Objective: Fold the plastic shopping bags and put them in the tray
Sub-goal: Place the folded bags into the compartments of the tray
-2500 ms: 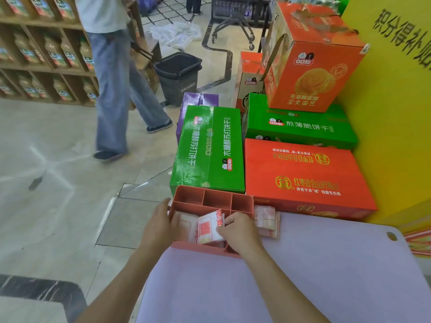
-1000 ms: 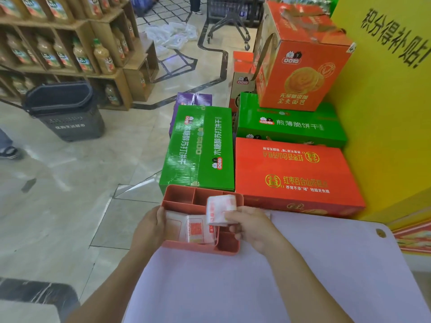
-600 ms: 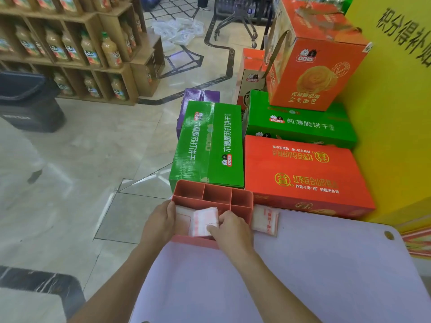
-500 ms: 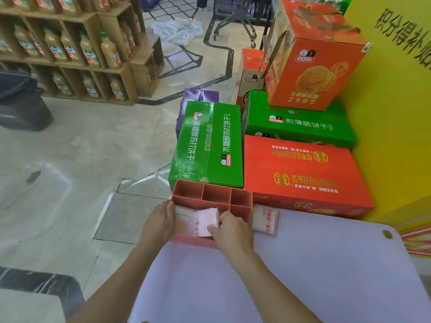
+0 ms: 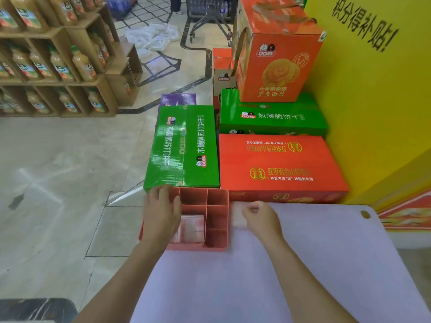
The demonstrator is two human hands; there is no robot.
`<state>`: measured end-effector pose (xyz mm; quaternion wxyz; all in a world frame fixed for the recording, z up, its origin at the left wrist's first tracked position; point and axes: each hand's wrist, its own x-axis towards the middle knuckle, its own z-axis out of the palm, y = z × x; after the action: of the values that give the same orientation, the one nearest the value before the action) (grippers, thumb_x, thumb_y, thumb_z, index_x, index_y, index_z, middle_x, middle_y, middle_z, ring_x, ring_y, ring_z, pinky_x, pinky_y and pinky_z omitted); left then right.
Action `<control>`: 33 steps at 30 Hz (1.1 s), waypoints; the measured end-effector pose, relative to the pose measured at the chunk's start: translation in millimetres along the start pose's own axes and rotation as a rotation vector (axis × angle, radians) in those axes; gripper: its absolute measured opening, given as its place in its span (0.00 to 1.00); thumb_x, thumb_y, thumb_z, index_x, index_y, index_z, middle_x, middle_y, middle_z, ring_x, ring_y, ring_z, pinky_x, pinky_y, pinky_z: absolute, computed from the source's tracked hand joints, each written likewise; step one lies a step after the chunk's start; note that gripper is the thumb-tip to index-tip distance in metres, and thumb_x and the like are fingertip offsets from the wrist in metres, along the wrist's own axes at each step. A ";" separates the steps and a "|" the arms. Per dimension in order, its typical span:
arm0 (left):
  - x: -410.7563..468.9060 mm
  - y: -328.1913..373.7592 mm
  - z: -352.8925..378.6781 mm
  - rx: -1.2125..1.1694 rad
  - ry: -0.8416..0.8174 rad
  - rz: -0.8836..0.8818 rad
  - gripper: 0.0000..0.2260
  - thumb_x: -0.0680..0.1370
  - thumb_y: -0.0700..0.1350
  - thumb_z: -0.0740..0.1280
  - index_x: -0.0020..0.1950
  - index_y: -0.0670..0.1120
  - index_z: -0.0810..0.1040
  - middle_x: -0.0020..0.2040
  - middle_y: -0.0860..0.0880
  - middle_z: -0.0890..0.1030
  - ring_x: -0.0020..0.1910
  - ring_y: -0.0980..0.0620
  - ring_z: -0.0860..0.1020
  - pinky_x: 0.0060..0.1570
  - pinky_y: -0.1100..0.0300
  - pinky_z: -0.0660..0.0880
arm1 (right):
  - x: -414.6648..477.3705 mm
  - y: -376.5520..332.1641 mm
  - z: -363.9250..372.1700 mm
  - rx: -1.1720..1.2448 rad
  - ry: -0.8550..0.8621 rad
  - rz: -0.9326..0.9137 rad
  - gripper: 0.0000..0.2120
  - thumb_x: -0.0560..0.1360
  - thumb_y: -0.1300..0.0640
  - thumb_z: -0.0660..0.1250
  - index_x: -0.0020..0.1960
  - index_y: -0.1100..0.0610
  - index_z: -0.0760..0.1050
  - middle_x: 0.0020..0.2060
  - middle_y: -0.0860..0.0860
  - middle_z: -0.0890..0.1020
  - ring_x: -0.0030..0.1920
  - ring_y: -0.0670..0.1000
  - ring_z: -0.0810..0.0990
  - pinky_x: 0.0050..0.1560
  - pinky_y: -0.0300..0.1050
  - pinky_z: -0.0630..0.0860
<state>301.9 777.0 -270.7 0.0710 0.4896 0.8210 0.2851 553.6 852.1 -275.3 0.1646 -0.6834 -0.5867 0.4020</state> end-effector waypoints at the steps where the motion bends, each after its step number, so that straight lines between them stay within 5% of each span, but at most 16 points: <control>1: -1.7 15.4 2.8 -0.045 -0.043 0.036 0.15 0.80 0.44 0.65 0.66 0.41 0.76 0.62 0.41 0.76 0.60 0.41 0.72 0.61 0.46 0.70 | 7.5 12.6 -5.1 0.028 0.014 0.037 0.13 0.78 0.47 0.67 0.57 0.52 0.80 0.53 0.48 0.84 0.55 0.51 0.81 0.53 0.47 0.78; 6: -9.2 69.5 29.7 -0.109 -0.230 0.138 0.14 0.80 0.45 0.64 0.65 0.43 0.75 0.60 0.45 0.76 0.58 0.43 0.73 0.60 0.49 0.72 | 32.3 58.0 -2.6 0.151 -0.019 0.239 0.27 0.77 0.45 0.69 0.70 0.60 0.74 0.63 0.55 0.80 0.60 0.57 0.80 0.58 0.50 0.77; 9: -13.2 78.5 47.2 -0.072 -0.288 0.149 0.16 0.80 0.44 0.65 0.67 0.43 0.75 0.62 0.43 0.77 0.61 0.41 0.74 0.63 0.49 0.70 | 38.8 66.3 10.5 0.225 -0.068 0.248 0.11 0.74 0.50 0.72 0.51 0.56 0.81 0.45 0.54 0.83 0.44 0.55 0.82 0.49 0.55 0.80; 11: -15.8 79.1 55.3 -0.029 -0.304 0.134 0.17 0.79 0.44 0.66 0.67 0.42 0.76 0.62 0.42 0.77 0.61 0.40 0.74 0.63 0.48 0.70 | 39.5 64.1 17.8 0.215 -0.082 0.220 0.07 0.73 0.53 0.72 0.44 0.56 0.82 0.35 0.51 0.83 0.36 0.54 0.81 0.38 0.48 0.77; 19: -16.7 72.9 67.5 0.140 -0.313 0.189 0.16 0.78 0.45 0.63 0.63 0.43 0.79 0.58 0.43 0.80 0.54 0.39 0.73 0.59 0.45 0.71 | 37.3 60.4 6.9 0.515 -0.160 0.237 0.06 0.74 0.64 0.72 0.49 0.55 0.83 0.42 0.53 0.87 0.36 0.50 0.79 0.36 0.44 0.75; 27: -26.8 102.0 74.3 0.160 -0.203 0.289 0.11 0.72 0.42 0.67 0.54 0.46 0.81 0.49 0.46 0.80 0.45 0.40 0.75 0.42 0.48 0.73 | 49.1 95.7 -62.1 0.849 -0.215 0.374 0.10 0.77 0.67 0.70 0.57 0.60 0.81 0.44 0.56 0.86 0.36 0.48 0.78 0.34 0.41 0.76; 33: -41.7 139.3 122.9 0.094 -0.479 0.213 0.17 0.78 0.36 0.61 0.66 0.42 0.74 0.63 0.43 0.75 0.58 0.41 0.77 0.56 0.50 0.72 | 53.7 115.4 -91.1 0.876 -0.170 0.383 0.11 0.77 0.66 0.70 0.58 0.59 0.81 0.45 0.55 0.86 0.39 0.49 0.79 0.36 0.42 0.76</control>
<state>478.2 840.6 -304.2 0.2100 0.6296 0.7369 0.1283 697.9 895.1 -318.1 0.3113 -0.6104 -0.2373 0.6886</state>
